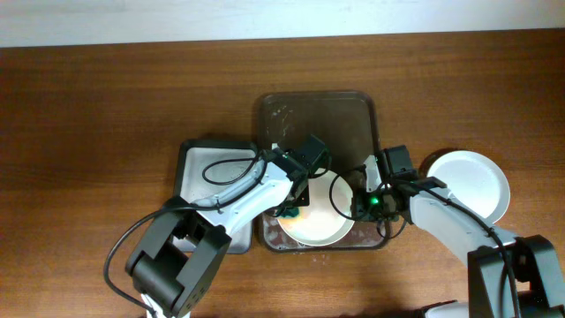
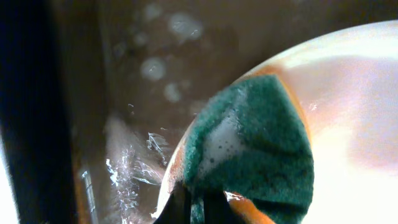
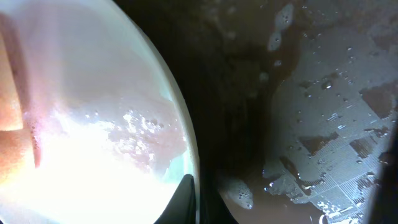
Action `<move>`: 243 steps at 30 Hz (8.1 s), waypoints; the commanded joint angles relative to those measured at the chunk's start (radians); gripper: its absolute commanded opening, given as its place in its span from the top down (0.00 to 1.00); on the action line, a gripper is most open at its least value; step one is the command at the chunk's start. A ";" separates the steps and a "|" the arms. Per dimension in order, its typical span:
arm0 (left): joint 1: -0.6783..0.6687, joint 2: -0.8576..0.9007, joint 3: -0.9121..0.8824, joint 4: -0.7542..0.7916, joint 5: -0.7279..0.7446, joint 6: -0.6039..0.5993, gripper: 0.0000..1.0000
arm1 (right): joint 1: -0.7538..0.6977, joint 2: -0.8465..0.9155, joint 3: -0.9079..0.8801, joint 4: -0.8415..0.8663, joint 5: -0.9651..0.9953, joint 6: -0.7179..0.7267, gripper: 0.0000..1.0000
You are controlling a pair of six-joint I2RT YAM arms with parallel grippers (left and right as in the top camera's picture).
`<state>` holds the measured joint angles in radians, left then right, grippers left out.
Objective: Clean dirty plates on tray and stack at the side
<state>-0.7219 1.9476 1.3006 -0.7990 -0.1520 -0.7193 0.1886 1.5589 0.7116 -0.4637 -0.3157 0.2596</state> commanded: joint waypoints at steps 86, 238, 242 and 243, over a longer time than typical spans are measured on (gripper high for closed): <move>0.481 -0.907 -0.336 -0.051 0.242 0.433 0.01 | 0.939 -0.588 0.196 0.230 1.825 -0.739 0.96; 0.692 -1.942 -1.292 0.730 0.279 0.553 0.01 | -0.242 -1.553 -0.706 0.414 -0.009 -0.495 0.01; 0.692 -1.942 -1.292 0.730 0.279 0.553 0.01 | -0.242 -1.553 -0.706 0.414 -0.009 -0.495 0.01; 0.692 -1.942 -1.292 0.730 0.279 0.553 0.01 | -0.242 -1.553 -0.706 0.414 -0.009 -0.495 0.01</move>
<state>-0.0357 0.0135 0.0109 -0.0631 0.1303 -0.1783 -0.0471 0.0120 0.0105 -0.0444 -0.3363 -0.2390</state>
